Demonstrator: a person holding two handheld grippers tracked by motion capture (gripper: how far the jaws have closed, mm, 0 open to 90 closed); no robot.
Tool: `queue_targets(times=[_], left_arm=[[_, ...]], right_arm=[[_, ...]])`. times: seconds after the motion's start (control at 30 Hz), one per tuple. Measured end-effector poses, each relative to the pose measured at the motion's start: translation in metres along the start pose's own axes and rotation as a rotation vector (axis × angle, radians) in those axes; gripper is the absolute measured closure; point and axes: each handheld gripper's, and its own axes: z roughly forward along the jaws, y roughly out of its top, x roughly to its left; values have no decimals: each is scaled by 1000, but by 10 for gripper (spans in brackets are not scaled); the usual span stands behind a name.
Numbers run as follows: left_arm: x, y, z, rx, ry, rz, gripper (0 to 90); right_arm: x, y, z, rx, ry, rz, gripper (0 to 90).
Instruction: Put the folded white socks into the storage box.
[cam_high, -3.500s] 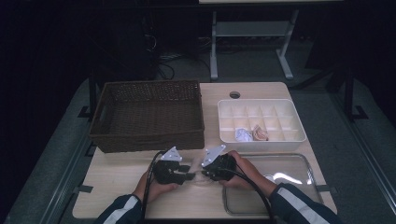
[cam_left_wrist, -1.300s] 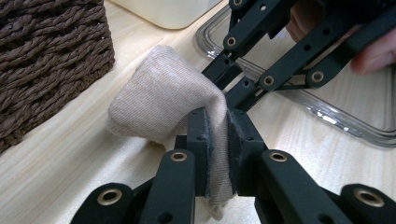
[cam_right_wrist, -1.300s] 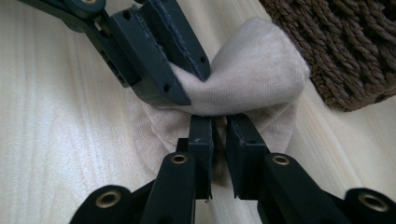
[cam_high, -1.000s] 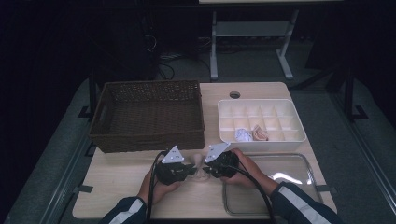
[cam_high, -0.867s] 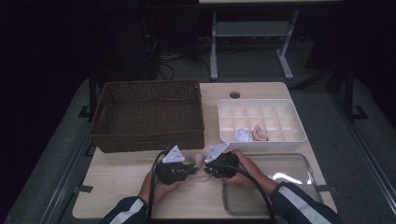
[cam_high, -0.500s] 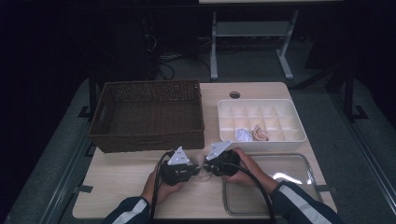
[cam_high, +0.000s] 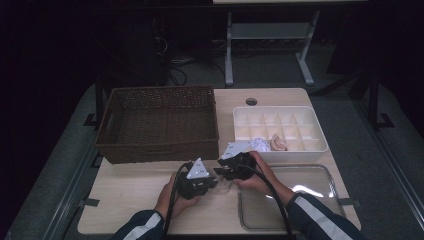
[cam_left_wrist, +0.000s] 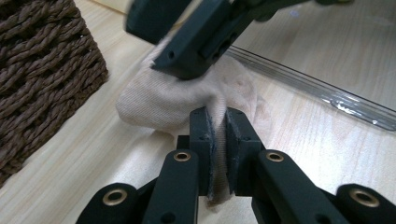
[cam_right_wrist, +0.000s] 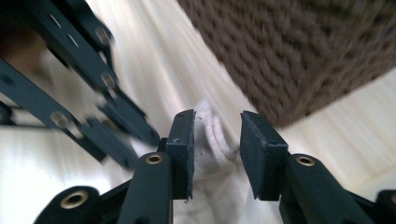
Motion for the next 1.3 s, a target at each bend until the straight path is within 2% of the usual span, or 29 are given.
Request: queue_targets(times=[0.1,0.23,0.3,0.33,0.37,0.4,0.47,0.53,0.57,0.67,0.73,0.8,1.03,1.1,1.13,1.2,1.3], left_arm=[[-1,0,-1,10,18,26,817],[-1,-1,-3,10,28,19,778],[0,-3,-5,4,47,-18,635],[1,-5,-7,5,33,-36,582],[0,-7,-8,-5,9,-48,569],[-3,-10,-9,-6,-9,-49,535],[-11,-13,-8,30,8,-16,491],[-15,-15,-4,52,6,-1,507],[-16,-14,-2,57,23,13,532],[-15,-13,-1,46,43,42,699],[-14,-14,-1,44,52,41,745],[-11,-14,-3,52,62,64,779],[5,-16,-12,30,147,31,791],[9,-17,-15,24,155,13,727],[11,-17,-17,16,155,2,703],[15,-17,-22,-19,137,-49,642],[20,-17,-31,-66,119,-79,626]], right_arm=[[-3,-4,3,41,16,-5,690],[-1,-9,5,62,16,-5,725],[-1,-11,5,63,8,4,729],[-2,-13,5,61,10,6,729],[-3,-14,4,61,12,20,730],[-4,-16,4,63,17,46,732],[-6,-19,2,63,19,57,732],[-8,-21,2,59,26,77,732],[-7,-21,2,60,29,80,732],[-5,-20,3,67,9,51,735],[-5,-20,2,71,9,53,733],[-7,-21,2,70,19,70,732],[-4,-23,2,77,15,55,724],[-4,-23,2,78,12,52,724],[-4,-23,3,75,6,49,724],[-2,-23,3,72,2,48,724],[-2,-23,3,73,-4,42,725]])
